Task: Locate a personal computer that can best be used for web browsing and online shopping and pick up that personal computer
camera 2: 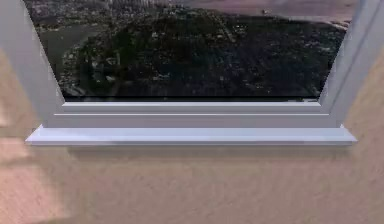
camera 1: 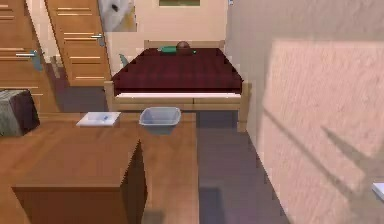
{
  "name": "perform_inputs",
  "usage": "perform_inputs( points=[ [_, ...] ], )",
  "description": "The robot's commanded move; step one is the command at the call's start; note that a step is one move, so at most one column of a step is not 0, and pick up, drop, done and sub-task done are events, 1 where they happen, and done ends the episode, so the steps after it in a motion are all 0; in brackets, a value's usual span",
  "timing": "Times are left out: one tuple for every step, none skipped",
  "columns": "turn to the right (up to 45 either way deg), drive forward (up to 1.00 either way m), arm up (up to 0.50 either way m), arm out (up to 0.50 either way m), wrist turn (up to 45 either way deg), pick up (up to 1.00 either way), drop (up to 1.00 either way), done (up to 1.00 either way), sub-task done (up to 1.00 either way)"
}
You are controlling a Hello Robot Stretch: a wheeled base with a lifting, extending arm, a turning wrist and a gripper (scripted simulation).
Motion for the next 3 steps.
perform_inputs(
  points=[
    [-45.0,0.0,0.0,0.0,0.0,0.0,0.0,0.0,0.0],
    [-45.0,0.0,0.0,0.0,0.0,0.0,0.0,0.0,0.0],
    [-45.0,0.0,0.0,0.0,0.0,0.0,0.0,0.0,0.0]
  ],
)
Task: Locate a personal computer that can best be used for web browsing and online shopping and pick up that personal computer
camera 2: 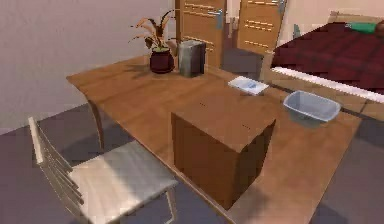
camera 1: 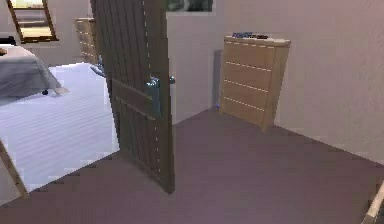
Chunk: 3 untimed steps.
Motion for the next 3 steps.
perform_inputs(
  points=[
    [0.0,0.8,0.0,0.0,0.0,0.0,0.0,0.0,0.0],
    [42.0,0.0,0.0,0.0,0.0,0.0,0.0,0.0,0.0],
    [0.0,0.75,0.0,0.0,0.0,0.0,0.0,0.0,0.0]
  ],
)
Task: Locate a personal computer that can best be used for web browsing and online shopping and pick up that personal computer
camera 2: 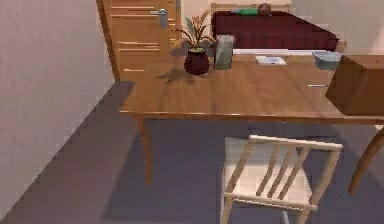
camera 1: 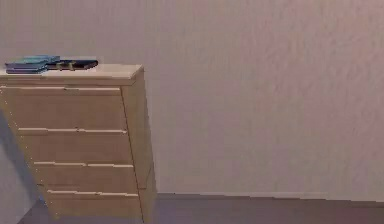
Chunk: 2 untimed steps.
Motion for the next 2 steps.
perform_inputs(
  points=[
    [45.0,0.0,0.0,0.0,0.0,0.0,0.0,0.0,0.0],
    [0.0,1.0,0.0,0.0,0.0,0.0,0.0,0.0,0.0]
  ],
)
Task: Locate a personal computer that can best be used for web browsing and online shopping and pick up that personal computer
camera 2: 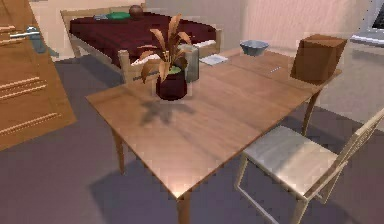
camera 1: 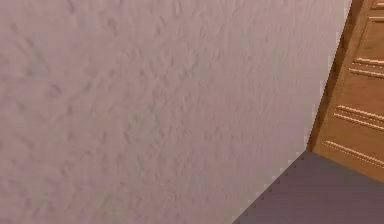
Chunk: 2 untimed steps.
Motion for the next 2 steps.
perform_inputs(
  points=[
    [9.0,0.0,0.0,0.0,0.0,0.0,0.0,0.0,0.0],
    [0.0,0.3,0.0,0.0,0.0,0.0,0.0,0.0,0.0]
  ],
)
